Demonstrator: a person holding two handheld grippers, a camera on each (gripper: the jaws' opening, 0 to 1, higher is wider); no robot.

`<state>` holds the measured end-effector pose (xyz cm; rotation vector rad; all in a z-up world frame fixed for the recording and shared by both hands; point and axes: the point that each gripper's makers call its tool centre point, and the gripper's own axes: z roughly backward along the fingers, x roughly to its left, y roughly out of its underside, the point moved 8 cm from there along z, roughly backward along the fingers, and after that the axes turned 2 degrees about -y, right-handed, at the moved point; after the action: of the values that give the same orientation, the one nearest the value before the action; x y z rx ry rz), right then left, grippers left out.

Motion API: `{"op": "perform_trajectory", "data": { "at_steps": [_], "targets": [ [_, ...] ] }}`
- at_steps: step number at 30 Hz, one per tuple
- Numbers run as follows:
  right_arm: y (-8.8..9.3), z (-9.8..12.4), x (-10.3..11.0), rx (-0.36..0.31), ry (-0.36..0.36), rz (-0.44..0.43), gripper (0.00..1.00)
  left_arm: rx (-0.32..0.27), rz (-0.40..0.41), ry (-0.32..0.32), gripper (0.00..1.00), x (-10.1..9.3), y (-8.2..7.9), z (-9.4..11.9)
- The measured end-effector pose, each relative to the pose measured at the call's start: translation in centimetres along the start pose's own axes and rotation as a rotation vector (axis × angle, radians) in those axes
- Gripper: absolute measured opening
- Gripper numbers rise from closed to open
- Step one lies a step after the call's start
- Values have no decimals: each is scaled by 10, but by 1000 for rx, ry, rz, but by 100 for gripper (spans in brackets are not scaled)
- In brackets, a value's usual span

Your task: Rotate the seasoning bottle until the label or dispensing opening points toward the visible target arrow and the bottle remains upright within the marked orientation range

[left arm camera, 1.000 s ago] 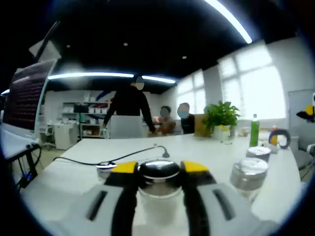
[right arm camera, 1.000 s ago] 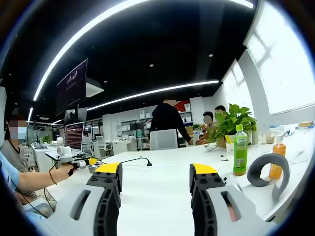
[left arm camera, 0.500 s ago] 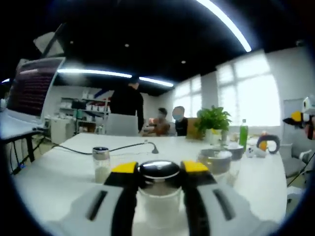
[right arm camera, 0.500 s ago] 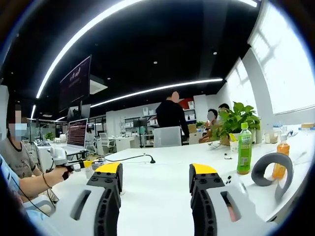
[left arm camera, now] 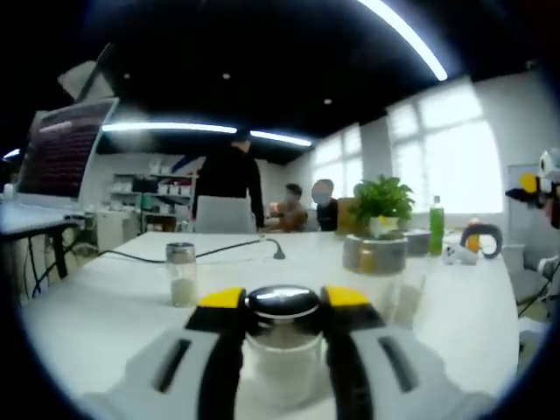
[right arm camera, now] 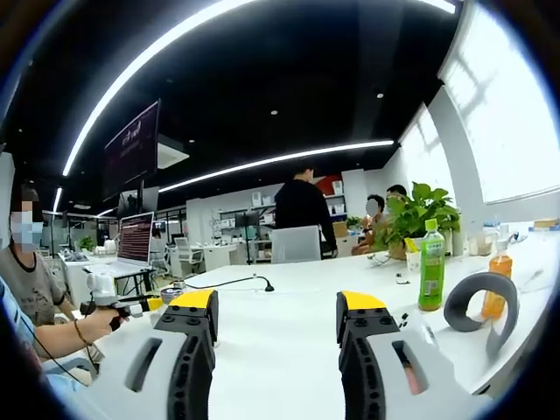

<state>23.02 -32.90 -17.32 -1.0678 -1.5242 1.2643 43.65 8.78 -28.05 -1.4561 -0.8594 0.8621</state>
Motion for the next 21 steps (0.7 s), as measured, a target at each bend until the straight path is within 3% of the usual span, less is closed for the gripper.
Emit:
{"op": "perform_trajectory", "data": {
  "at_steps": [2,13,21],
  "targets": [
    [-1,1,-1,-1,2,1,55,-26,-43,-10,35,2,0,0],
    [3,-2,4,9,-7,-1,55,-12,-44,-12,35,2,1,6],
    [6,-5,8,20,-16,2,55,8,-44,45,35,3,0,6]
  ]
}}
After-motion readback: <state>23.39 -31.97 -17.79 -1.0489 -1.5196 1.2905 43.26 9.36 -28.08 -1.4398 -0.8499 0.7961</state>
